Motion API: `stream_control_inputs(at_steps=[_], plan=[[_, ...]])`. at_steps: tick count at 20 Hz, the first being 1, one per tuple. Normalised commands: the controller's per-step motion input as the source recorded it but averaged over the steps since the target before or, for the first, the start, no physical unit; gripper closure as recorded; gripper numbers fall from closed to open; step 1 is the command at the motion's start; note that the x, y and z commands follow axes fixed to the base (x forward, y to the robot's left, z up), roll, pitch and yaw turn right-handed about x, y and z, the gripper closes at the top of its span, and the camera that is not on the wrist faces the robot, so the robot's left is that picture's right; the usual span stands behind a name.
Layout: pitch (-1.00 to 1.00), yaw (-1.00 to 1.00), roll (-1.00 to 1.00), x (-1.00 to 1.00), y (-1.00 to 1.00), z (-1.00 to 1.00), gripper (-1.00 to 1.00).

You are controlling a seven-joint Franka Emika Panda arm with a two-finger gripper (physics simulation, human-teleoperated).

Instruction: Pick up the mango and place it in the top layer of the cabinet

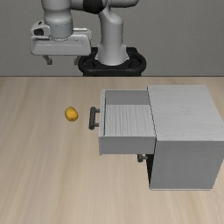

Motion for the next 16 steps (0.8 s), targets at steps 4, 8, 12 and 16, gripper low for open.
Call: stream_control_inputs(at_steps=[4, 8, 12, 16], plan=[[0.00, 0.00, 0.00, 0.00, 0.00, -1.00, -1.00], [0.00, 0.00, 0.00, 0.00, 0.00, -1.00, -1.00], [0.00, 0.00, 0.00, 0.00, 0.00, -1.00, -1.00], [0.00, 0.00, 0.00, 0.00, 0.00, -1.00, -1.00]])
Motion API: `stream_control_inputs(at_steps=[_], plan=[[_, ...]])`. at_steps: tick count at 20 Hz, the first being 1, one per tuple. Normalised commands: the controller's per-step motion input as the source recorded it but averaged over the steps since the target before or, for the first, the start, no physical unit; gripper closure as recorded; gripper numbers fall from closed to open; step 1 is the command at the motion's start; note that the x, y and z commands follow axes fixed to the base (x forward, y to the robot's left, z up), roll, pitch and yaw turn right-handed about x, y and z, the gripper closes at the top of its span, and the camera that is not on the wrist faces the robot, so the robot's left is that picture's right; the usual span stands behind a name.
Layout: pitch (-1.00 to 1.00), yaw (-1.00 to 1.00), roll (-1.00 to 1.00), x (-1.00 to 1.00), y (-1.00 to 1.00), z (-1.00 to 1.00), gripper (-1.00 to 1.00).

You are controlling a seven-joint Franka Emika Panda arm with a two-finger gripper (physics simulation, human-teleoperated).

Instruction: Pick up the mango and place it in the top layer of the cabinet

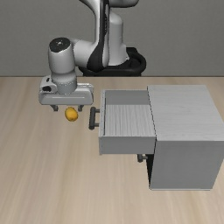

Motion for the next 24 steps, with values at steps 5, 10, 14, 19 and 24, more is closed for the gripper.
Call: stream_control_inputs(at_steps=[5, 10, 14, 19, 24], plan=[[0.00, 0.00, 0.00, 0.00, 0.00, -0.60, 1.00], [0.00, 0.00, 0.00, 0.00, 0.00, 0.00, 1.00], [0.00, 0.00, 0.00, 0.00, 0.00, 0.50, 1.00], [0.00, 0.00, 0.00, 0.00, 0.00, 1.00, 1.00], [0.00, 0.00, 0.00, 0.00, 0.00, 1.00, 1.00]])
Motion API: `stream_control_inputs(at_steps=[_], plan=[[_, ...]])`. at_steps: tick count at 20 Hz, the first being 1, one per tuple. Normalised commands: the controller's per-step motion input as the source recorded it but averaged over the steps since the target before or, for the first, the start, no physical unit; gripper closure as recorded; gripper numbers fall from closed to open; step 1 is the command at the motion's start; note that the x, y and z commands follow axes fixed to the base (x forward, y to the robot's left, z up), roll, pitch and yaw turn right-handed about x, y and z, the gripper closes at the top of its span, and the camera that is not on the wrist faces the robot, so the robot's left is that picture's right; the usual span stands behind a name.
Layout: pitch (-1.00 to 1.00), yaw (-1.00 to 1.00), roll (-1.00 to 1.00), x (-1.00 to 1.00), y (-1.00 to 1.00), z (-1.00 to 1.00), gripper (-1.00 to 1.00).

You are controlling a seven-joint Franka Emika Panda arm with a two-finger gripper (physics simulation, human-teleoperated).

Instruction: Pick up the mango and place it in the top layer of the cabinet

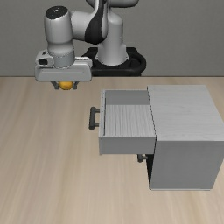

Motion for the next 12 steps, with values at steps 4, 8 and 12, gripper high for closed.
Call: stream_control_inputs(at_steps=[4, 8, 12], plan=[[0.00, 0.00, 0.00, 0.00, 0.00, 1.00, 1.00], [0.00, 0.00, 0.00, 0.00, 0.00, 1.00, 1.00], [0.00, 0.00, 0.00, 0.00, 1.00, 0.00, 1.00]])
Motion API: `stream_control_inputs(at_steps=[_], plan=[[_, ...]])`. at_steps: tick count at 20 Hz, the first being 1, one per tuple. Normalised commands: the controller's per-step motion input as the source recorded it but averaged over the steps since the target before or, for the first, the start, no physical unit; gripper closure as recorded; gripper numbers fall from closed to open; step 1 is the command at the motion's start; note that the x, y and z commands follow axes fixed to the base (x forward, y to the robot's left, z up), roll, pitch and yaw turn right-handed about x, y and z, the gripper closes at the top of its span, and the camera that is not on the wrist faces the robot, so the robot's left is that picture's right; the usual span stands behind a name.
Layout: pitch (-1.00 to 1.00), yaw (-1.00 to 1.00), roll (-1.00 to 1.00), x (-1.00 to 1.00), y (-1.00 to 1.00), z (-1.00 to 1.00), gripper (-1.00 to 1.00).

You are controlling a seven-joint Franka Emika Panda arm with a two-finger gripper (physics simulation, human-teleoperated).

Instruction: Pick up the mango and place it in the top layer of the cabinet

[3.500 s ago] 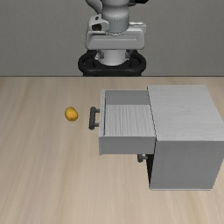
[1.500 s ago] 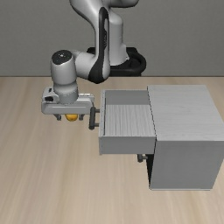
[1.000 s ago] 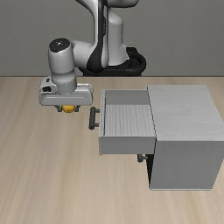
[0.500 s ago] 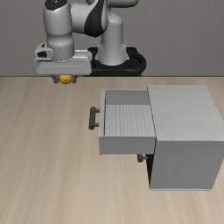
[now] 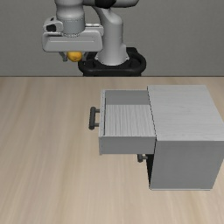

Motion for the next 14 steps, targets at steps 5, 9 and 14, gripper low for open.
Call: stream_control_inputs(at_steps=[5, 9, 14], plan=[[0.00, 0.00, 0.00, 0.00, 1.00, 0.00, 1.00], [0.00, 0.00, 0.00, 0.00, 1.00, 0.00, 1.00], [0.00, 0.00, 0.00, 0.00, 1.00, 0.00, 1.00]])
